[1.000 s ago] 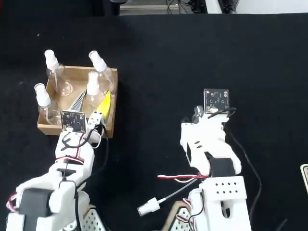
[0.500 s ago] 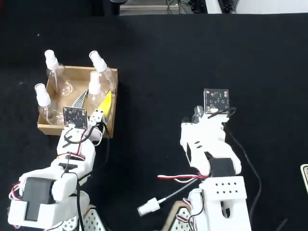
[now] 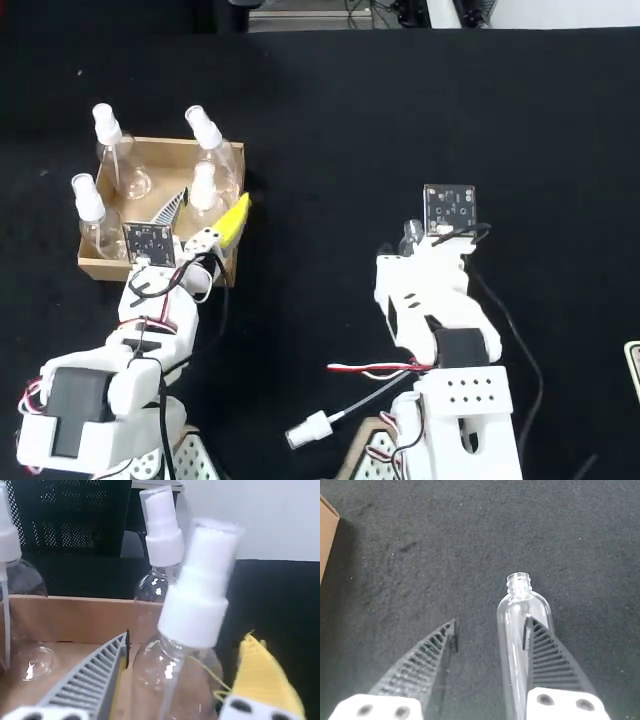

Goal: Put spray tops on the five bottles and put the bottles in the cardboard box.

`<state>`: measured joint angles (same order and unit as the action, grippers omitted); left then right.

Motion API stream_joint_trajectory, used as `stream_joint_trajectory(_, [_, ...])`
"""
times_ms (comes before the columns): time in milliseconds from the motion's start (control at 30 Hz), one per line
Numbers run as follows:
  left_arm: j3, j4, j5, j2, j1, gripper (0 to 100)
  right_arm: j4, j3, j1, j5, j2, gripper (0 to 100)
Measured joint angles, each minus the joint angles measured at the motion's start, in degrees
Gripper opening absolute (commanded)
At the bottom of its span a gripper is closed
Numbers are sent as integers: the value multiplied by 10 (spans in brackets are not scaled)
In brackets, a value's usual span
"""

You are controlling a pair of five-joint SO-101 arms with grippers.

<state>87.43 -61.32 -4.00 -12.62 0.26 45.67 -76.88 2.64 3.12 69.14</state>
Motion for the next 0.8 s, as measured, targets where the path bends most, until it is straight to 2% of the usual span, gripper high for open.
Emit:
stream_joint_trajectory(267, [0,-9,0,-2,0,382,0,0,0,0,0,194])
stream_joint_trajectory(467, [9,-5,0,-94,0,381,0,0,0,0,0,194])
stream_joint_trajectory(633, [18,125,-1,-222,-1,381,0,-1,0,0,0,194])
stream_joint_trajectory(800, [18,327,-5,-396,-2,381,0,-1,0,0,0,198])
